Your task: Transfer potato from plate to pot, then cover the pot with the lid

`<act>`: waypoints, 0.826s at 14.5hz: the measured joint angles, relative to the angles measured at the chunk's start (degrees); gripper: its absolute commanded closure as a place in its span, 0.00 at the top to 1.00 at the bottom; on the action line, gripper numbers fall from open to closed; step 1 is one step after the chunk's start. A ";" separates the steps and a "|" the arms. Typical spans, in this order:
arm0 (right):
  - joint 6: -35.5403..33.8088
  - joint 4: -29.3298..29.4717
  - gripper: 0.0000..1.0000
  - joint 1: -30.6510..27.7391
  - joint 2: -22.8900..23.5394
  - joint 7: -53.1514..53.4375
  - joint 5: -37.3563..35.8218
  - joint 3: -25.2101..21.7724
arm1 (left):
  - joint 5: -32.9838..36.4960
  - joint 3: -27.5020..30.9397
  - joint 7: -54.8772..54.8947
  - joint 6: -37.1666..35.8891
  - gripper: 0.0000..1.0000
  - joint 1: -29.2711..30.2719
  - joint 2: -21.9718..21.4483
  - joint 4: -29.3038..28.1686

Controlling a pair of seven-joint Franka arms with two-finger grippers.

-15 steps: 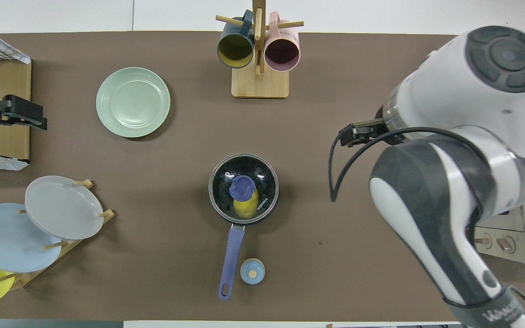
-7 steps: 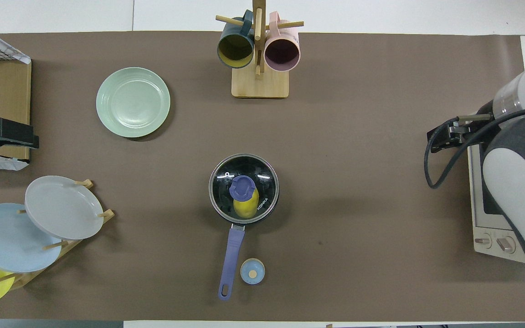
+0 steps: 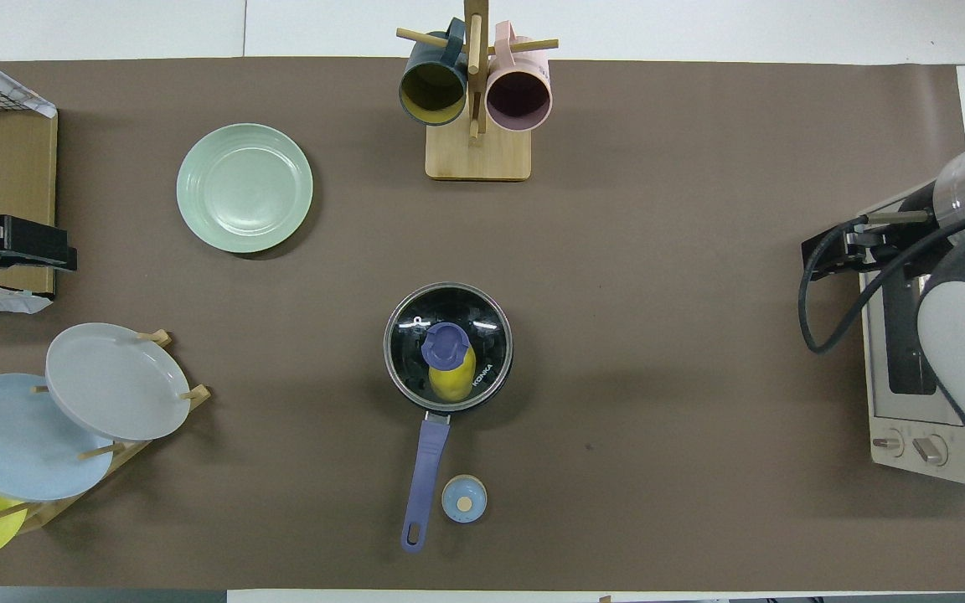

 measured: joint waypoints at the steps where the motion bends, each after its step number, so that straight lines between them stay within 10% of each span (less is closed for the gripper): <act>1: -0.04 -0.03 1.00 -0.52 -0.34 -1.53 0.00 -0.03 | 0.00 0.01 0.00 -0.02 1.00 0.01 0.00 -0.04; 12: -0.13 -0.13 1.00 -1.74 -1.04 -3.90 0.00 0.17 | 0.00 0.03 0.00 -0.11 1.00 0.05 -0.01 -0.34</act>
